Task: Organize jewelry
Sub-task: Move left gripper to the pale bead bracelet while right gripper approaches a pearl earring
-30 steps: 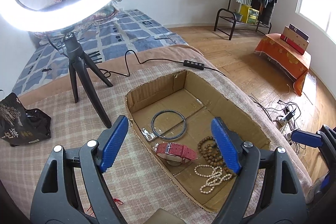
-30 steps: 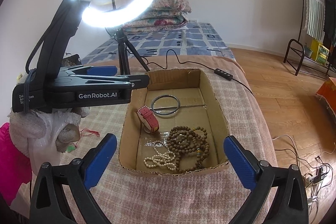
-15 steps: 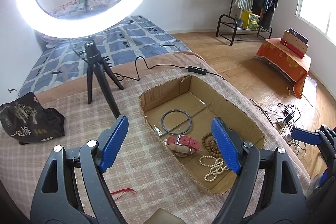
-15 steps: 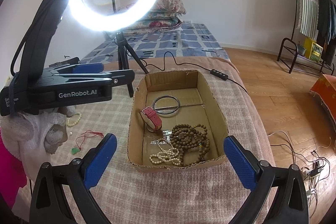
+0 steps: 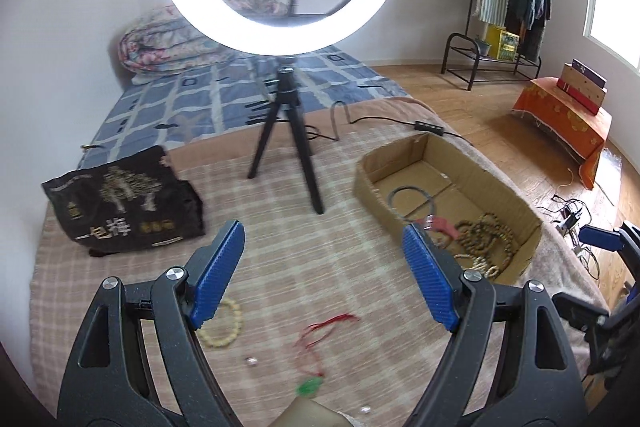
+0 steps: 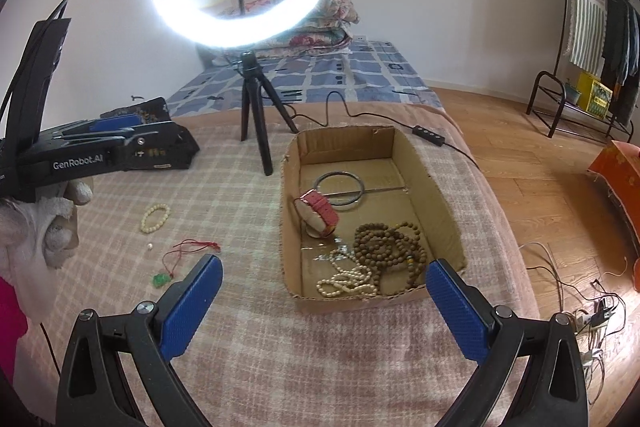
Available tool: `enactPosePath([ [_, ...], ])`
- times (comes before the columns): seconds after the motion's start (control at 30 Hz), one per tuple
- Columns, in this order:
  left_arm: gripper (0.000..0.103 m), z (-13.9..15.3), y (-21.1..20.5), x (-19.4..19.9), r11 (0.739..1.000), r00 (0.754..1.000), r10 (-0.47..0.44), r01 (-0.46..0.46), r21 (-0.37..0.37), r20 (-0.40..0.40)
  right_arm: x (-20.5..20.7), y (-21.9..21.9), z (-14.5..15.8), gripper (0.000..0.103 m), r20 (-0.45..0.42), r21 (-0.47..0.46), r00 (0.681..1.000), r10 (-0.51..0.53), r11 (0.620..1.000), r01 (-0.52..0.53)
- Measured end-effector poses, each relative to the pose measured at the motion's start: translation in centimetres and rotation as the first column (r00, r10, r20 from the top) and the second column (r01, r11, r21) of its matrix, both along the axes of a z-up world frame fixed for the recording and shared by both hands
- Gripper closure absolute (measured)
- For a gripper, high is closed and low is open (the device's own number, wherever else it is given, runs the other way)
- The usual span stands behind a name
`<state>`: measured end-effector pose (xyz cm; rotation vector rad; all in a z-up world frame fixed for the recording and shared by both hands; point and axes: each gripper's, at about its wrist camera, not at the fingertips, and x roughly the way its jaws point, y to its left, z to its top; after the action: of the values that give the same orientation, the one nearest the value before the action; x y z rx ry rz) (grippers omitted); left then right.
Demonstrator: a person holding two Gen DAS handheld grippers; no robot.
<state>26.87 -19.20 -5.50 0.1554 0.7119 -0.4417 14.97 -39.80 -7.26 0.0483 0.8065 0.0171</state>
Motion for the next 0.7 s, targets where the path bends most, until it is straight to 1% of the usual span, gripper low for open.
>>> enactPosePath([
  [0.17, 0.019, -0.1, 4.8, 0.3, 0.998, 0.998, 0.056, -0.056, 0.010, -0.002, 0.1, 1.9, -0.1, 0.000, 0.010, 0.001, 0.999, 0.050, 0.999, -0.050],
  [0.33, 0.019, -1.0, 9.0, 0.6, 0.993, 0.993, 0.115, -0.114, 0.019, -0.014, 0.5, 3.9, -0.9, 0.000, -0.002, 0.012, 0.995, 0.096, 0.995, -0.096],
  [0.5, 0.019, -3.0, 12.1, 1.4, 0.985, 0.983, 0.170, -0.170, 0.020, -0.068, 0.7, 5.9, -2.3, 0.000, -0.025, 0.022, 0.991, 0.129, 0.991, -0.129],
  [0.6, 0.019, -4.5, 13.3, 1.7, 0.984, 0.978, 0.178, -0.177, 0.013, -0.107, 0.6, 7.0, -3.2, 0.001, -0.040, 0.034, 0.988, 0.149, 0.988, -0.148],
  [0.7, 0.019, -6.0, 14.0, 1.8, 0.984, 0.976, 0.178, -0.179, 0.007, -0.128, 0.5, 8.2, -4.3, 0.003, -0.061, 0.039, 0.983, 0.176, 0.984, -0.174],
])
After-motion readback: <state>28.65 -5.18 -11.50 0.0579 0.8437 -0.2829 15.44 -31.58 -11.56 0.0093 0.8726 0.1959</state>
